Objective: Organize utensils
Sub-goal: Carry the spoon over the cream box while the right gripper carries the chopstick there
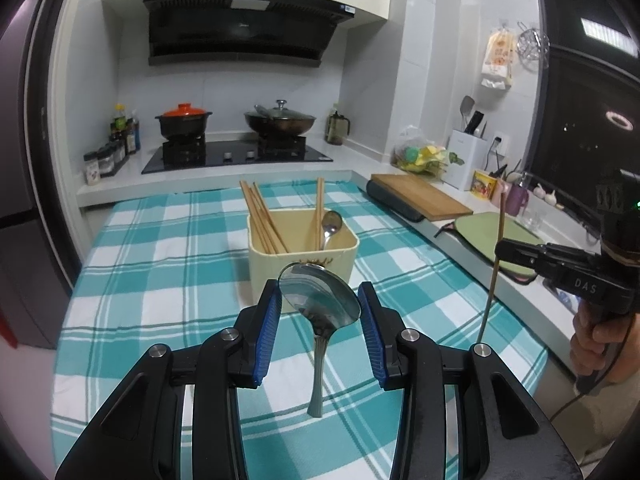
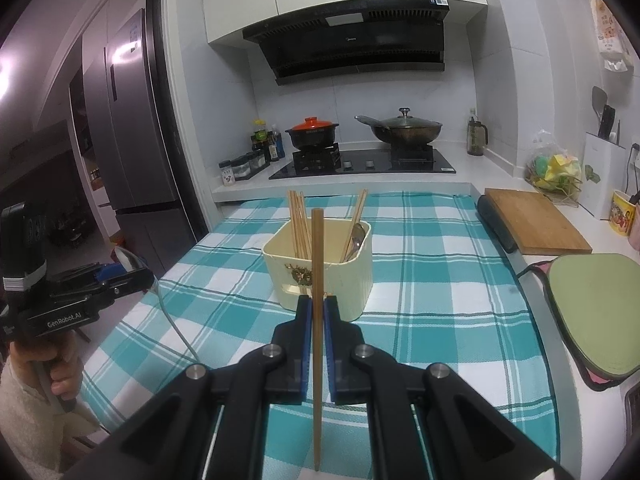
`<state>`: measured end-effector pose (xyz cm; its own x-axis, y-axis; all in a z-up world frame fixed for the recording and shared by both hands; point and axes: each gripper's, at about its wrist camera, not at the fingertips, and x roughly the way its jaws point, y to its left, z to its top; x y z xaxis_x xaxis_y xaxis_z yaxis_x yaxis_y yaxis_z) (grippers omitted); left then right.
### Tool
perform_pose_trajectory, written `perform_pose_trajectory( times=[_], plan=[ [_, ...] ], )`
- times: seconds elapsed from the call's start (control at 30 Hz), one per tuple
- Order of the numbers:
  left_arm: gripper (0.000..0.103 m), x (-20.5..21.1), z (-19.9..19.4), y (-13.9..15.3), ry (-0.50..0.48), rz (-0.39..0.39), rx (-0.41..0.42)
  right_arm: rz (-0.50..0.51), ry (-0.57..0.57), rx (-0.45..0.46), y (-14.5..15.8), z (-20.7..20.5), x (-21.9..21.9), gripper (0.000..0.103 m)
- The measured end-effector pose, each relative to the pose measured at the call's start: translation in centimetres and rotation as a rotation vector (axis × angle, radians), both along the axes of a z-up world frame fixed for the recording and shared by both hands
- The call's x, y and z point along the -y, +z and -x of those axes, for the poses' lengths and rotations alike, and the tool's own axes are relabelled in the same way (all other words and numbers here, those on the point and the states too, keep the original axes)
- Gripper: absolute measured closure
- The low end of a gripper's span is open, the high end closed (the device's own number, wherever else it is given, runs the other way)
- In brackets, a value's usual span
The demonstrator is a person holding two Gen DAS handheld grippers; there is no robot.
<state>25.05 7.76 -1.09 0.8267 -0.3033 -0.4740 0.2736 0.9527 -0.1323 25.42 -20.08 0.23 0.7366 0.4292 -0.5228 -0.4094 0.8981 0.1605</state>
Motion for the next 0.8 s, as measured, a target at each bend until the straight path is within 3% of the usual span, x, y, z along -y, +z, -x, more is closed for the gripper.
perform_pose_trajectory(
  times=[0.53,0.8],
  plan=[
    [0.064,-0.7,-3.0,4.3,-0.007,0.04,0.041,0.002,0.025,0.007,1.3,-2.9,-1.4,0.097],
    [0.064,-0.7,-6.7,8.4,-0.018,0.055,0.082,-0.02,0.037,0.056,4.8,-7.4,-2.3,0.097]
  ],
)
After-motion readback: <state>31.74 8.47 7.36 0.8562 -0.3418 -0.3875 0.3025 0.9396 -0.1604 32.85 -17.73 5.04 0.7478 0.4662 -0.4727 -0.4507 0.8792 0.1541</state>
